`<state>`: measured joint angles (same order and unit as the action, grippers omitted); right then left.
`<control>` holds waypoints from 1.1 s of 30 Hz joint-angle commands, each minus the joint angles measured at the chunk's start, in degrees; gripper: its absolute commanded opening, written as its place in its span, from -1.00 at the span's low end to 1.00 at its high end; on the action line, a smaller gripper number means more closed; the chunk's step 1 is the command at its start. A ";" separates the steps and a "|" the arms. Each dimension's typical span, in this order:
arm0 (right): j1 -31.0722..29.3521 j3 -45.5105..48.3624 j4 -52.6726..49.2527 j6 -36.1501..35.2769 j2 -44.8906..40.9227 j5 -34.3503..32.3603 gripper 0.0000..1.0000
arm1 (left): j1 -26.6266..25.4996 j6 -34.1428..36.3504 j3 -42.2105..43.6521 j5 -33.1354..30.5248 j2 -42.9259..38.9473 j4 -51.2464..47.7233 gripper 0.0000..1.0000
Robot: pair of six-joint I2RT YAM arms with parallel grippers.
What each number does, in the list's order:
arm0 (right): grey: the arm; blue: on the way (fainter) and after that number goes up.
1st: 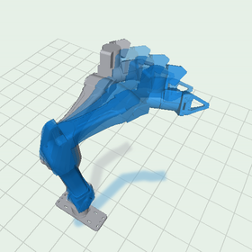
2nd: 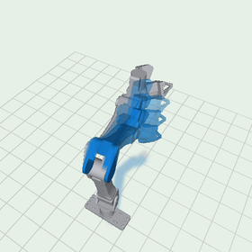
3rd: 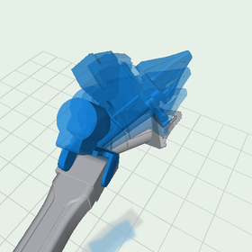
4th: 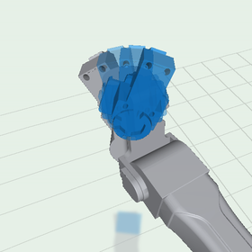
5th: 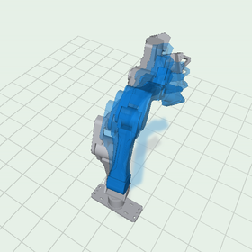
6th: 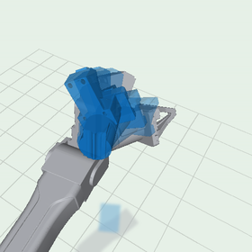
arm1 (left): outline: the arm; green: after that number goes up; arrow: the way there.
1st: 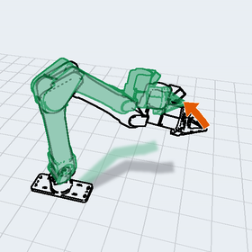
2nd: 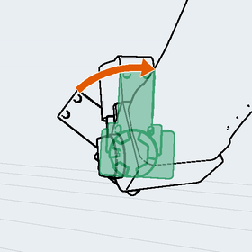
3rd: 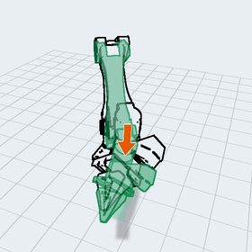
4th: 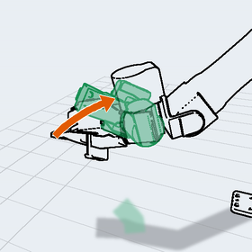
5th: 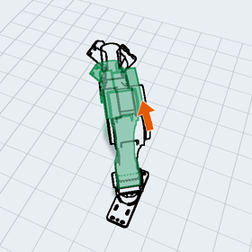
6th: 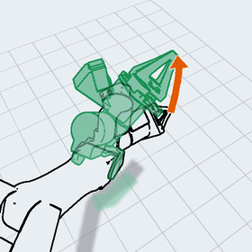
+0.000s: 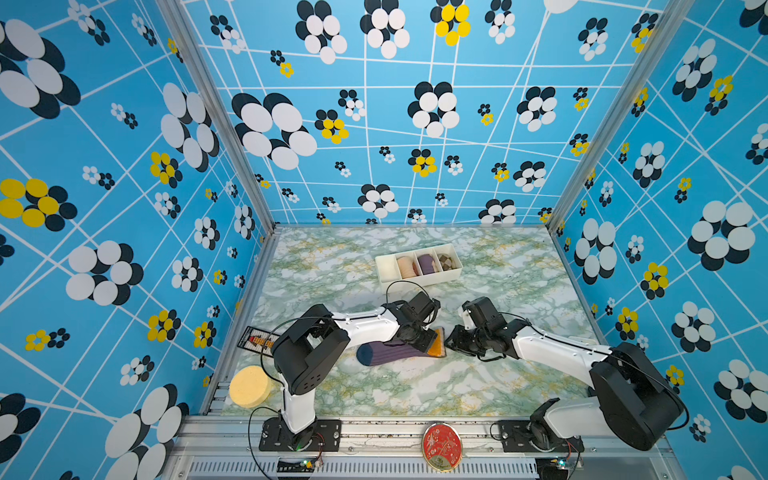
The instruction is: Roll the socks
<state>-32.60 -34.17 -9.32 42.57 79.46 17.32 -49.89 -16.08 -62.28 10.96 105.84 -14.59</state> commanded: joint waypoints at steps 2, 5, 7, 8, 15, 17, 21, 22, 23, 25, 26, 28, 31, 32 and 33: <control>0.74 3.23 6.74 3.57 -1.41 4.82 -0.41 | 0.91 -0.54 2.25 -1.12 0.42 -3.30 -0.95; 1.18 4.33 10.23 4.99 -1.50 6.51 -0.41 | 0.95 -0.62 2.43 -1.10 0.41 -3.25 -0.96; 1.31 4.40 11.14 5.30 -1.41 7.10 -0.42 | 1.08 -0.54 2.59 -1.12 0.41 -3.24 -0.95; 1.32 4.38 11.17 5.29 -1.50 7.16 -0.41 | 1.11 -0.59 2.60 -1.12 0.39 -3.24 -0.95; 1.40 3.68 8.21 3.87 -3.88 5.04 -0.51 | 1.27 -0.54 2.70 -0.85 0.42 -3.07 -0.96; 1.43 3.44 8.18 3.69 -4.65 4.91 -0.62 | 1.28 -0.56 2.65 -0.77 0.41 -3.08 -0.95; 1.46 1.99 7.99 3.29 -4.04 5.75 -0.90 | 1.24 -0.64 2.58 -0.61 0.40 -2.89 -0.96; 1.48 1.64 8.22 3.23 -3.51 6.16 -0.96 | 1.29 -0.78 2.52 -0.47 0.37 -2.81 -0.95; 1.47 1.35 8.71 3.31 -2.92 6.59 -0.99 | 1.28 -0.75 2.46 -0.42 0.41 -2.77 -0.96; 1.43 1.13 9.83 3.67 -1.65 7.34 -1.00 | 1.24 -0.79 2.34 -0.33 0.42 -2.81 -0.96; 1.44 1.09 10.64 3.93 -0.98 7.73 -1.00 | 1.28 -0.72 2.27 -0.28 0.42 -2.81 -0.96; 1.44 1.08 12.30 4.51 0.02 8.46 -1.00 | 1.33 -0.67 2.25 -0.32 0.42 -2.94 -0.96; 1.43 0.91 13.45 4.81 1.15 9.02 -1.00 | 1.29 -0.60 2.18 -0.24 0.42 -3.06 -0.96; 1.45 0.97 13.54 4.72 1.48 9.05 -1.00 | 1.34 -0.55 2.16 -0.22 0.41 -3.07 -0.96; 1.45 0.89 13.54 4.72 1.86 9.05 -1.00 | 1.35 -0.62 2.16 -0.22 0.42 -3.05 -0.96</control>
<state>-31.40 -32.10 2.59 46.81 80.20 25.06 -49.21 -16.53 -61.58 11.77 105.62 -13.50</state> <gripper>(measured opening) 0.047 0.041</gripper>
